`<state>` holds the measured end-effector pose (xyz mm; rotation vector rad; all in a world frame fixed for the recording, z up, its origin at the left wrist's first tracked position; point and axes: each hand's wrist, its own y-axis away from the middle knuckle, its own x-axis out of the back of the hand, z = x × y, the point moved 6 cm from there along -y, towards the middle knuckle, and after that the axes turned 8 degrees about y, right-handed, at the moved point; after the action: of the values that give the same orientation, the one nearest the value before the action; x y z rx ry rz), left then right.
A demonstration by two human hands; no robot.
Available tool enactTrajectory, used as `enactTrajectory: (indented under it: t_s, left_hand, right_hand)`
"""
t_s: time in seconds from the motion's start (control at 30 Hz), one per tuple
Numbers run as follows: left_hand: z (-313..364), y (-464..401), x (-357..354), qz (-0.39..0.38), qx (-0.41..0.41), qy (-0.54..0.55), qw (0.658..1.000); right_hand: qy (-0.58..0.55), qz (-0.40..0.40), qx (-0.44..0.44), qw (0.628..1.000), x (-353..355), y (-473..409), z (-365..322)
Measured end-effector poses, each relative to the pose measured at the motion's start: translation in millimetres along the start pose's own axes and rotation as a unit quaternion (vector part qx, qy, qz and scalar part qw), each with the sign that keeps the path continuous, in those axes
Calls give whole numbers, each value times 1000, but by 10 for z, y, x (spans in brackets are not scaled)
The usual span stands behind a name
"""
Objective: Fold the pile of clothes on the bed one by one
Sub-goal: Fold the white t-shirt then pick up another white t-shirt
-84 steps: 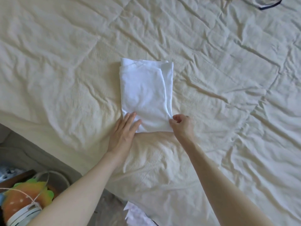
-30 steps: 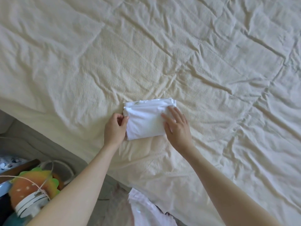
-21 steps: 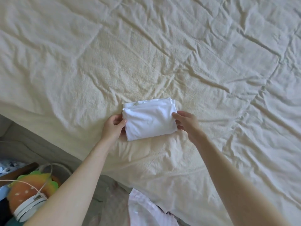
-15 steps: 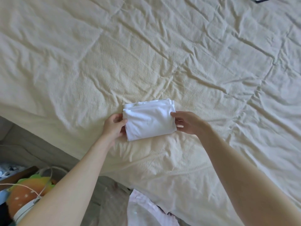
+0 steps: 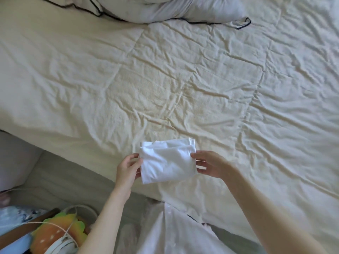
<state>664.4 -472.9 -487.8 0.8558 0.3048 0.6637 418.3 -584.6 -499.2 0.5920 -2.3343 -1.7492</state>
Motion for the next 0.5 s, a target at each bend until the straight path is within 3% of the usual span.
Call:
enactTrajectory:
  t_s: [0.3, 0.5]
  left_hand:
    - [-84, 928, -150, -91, -20, -38, 995]
    - [-7, 1479, -641, -148, -52, -94, 983]
  right_hand:
    - [-77, 25, 79, 994, 250, 946, 780]
    - [-135, 54, 147, 978, 632, 1642, 1108]
